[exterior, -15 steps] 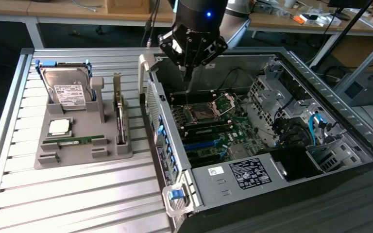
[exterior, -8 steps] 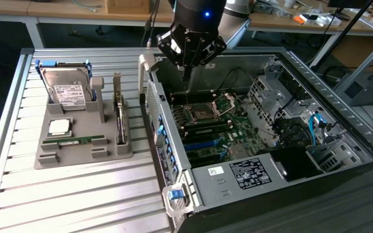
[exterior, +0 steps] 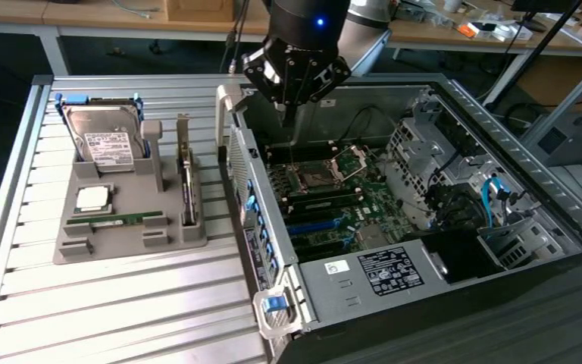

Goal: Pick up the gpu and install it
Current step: 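Reach for the gpu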

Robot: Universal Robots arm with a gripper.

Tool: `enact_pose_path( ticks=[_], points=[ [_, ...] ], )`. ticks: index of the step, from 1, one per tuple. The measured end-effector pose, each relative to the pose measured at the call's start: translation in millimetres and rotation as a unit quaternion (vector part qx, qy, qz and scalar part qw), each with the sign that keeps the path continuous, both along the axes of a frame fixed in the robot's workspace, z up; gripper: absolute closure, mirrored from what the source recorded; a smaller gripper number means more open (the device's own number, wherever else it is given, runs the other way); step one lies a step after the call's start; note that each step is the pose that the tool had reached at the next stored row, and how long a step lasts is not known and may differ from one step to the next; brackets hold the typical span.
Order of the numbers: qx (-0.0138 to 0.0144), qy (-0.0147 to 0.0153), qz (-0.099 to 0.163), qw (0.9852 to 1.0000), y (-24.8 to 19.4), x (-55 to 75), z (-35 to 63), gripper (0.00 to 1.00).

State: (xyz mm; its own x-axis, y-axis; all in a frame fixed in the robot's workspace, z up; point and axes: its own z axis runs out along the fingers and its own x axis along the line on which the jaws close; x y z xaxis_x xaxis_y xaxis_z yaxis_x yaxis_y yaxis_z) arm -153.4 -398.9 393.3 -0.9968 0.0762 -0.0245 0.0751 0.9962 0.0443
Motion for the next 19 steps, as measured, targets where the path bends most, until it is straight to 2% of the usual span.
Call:
enact_pose_path(
  ticks=[19],
  points=[
    [0.0,0.0,0.0,1.0,0.0,-6.4,0.0,0.89]
  ],
)
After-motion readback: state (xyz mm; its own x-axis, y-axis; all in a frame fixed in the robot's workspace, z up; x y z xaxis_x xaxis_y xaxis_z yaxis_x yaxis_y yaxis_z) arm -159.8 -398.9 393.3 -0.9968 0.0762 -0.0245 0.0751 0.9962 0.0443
